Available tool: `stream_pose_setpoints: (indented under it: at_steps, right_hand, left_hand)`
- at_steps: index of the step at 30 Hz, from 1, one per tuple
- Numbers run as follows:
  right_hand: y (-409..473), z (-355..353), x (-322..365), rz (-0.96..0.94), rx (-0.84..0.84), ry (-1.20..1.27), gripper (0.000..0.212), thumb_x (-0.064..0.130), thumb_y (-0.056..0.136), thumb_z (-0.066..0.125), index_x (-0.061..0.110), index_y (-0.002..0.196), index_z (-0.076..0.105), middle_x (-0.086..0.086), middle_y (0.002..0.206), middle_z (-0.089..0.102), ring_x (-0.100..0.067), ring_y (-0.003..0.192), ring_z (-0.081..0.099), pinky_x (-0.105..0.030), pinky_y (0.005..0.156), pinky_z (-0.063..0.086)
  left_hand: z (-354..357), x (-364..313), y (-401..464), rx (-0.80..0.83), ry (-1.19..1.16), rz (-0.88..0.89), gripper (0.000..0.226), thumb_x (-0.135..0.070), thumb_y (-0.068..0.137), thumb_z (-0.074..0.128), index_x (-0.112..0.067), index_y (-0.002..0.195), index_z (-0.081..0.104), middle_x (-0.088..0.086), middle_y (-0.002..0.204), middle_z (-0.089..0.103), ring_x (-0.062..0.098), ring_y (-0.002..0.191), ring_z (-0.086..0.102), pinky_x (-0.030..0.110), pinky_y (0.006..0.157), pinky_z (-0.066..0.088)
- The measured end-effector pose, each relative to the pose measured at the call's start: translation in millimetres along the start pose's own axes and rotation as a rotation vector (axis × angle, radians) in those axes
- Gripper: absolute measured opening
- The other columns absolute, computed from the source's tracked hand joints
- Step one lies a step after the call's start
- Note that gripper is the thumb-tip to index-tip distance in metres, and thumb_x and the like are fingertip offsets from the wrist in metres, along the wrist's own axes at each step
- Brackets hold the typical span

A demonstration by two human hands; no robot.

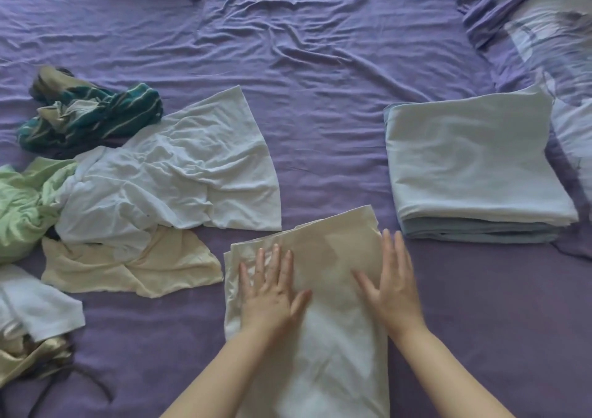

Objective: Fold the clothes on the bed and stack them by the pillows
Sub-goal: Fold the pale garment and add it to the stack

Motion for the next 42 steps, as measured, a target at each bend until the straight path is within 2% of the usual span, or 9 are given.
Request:
stream_pose_setpoints:
  at_steps: [4,7,12,18,22,26,31,37,42]
  right_hand:
    - [3.8,-11.7,19.3,-0.214,-0.152,-0.032,0.062,-0.01,0.07,0.072,-0.002,0.128,0.052,-0.017,0.122,0.061,-0.033,0.111,0.059,-0.046,0.092,0.046]
    - [-6.5,-14.1,30.7,-0.386,-0.097,-0.057,0.054,-0.012,0.071,0.066,0.004,0.122,0.06,-0.008,0.113,0.066,-0.024,0.101,0.065,-0.035,0.084,0.05]
    - [-23.7,-16.4,28.1,-0.356,0.001,0.048,0.056,-0.004,0.067,0.056,0.006,0.122,0.057,-0.005,0.113,0.063,-0.025,0.105,0.058,-0.034,0.097,0.038]
    - [8.5,-36.3,5.0,-0.08,0.196,0.013,0.049,0.004,0.081,0.047,0.022,0.126,0.056,0.005,0.126,0.053,-0.011,0.134,0.029,-0.034,0.115,0.005]
    - [30.1,-60.1,-5.7,-0.066,0.193,-0.079,0.04,0.009,0.082,0.058,0.023,0.119,0.062,-0.003,0.108,0.059,-0.018,0.113,0.044,-0.033,0.107,0.02]
    - [33.4,-71.2,-22.1,0.104,0.131,-0.176,0.024,0.022,0.092,0.055,0.016,0.114,0.061,-0.007,0.108,0.064,-0.027,0.109,0.049,-0.038,0.094,0.034]
    - [26.0,-50.4,-28.3,0.137,0.183,-0.136,0.028,0.019,0.093,0.053,0.012,0.121,0.053,-0.01,0.107,0.063,-0.029,0.104,0.05,-0.04,0.088,0.038]
    - [23.4,-33.2,-36.1,0.258,0.135,0.014,0.022,0.017,0.09,0.057,0.014,0.112,0.058,-0.012,0.102,0.065,-0.03,0.109,0.046,-0.045,0.093,0.037]
    - [25.6,-41.8,-29.7,0.115,0.028,-0.4,0.011,0.009,0.082,0.066,0.005,0.092,0.063,-0.019,0.081,0.063,-0.036,0.09,0.057,-0.047,0.091,0.033]
  left_hand:
    - [-49.2,-17.5,17.5,-0.163,-0.292,0.079,0.09,-0.049,0.086,0.053,-0.031,0.146,-0.012,-0.004,0.159,-0.005,0.017,0.146,-0.007,0.043,0.119,-0.001]
    - [-96.3,-37.6,39.5,-0.114,-0.471,0.295,0.096,-0.027,0.076,0.065,-0.036,0.144,-0.002,-0.007,0.159,0.007,0.016,0.147,0.002,0.041,0.118,0.011]
    - [-124.8,-50.3,42.8,0.081,-0.272,0.436,0.045,-0.014,0.08,0.06,-0.033,0.121,0.06,-0.01,0.12,0.058,0.017,0.122,0.042,0.038,0.106,0.026]
    - [-129.4,-47.2,29.3,-0.068,-0.474,0.411,0.019,-0.003,0.082,0.063,-0.014,0.092,0.074,-0.003,0.091,0.065,0.025,0.099,0.053,0.033,0.089,0.038]
    - [-129.7,-52.2,38.7,-0.227,-0.627,0.228,0.019,-0.01,0.085,0.066,-0.016,0.103,0.07,-0.002,0.107,0.065,0.023,0.109,0.053,0.035,0.096,0.038]
    - [-97.1,-41.2,39.5,-0.125,-0.253,0.002,0.049,-0.024,0.092,0.053,-0.028,0.139,0.041,-0.004,0.146,0.037,0.021,0.138,0.024,0.039,0.113,0.019]
    - [-50.5,-8.4,10.5,-0.109,-0.183,-0.349,0.065,-0.034,0.095,0.046,-0.025,0.15,0.012,0.004,0.158,0.006,0.024,0.146,0.0,0.049,0.117,0.005]
    - [-39.4,22.5,-4.4,-0.506,-0.731,-0.678,0.051,-0.015,0.086,0.065,0.002,0.131,0.046,0.025,0.135,0.044,0.039,0.123,0.039,0.039,0.104,0.026]
    - [-35.5,34.8,-7.3,-0.434,-0.766,-0.781,0.016,-0.014,0.093,0.055,0.0,0.1,0.059,0.021,0.108,0.06,0.036,0.106,0.048,0.039,0.086,0.033]
Point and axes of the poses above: each hand's wrist, its own y-axis towards the middle knuckle, its own z-axis out of the palm, x = y × z, the point moved 1 cm from there along y, towards the middle knuckle
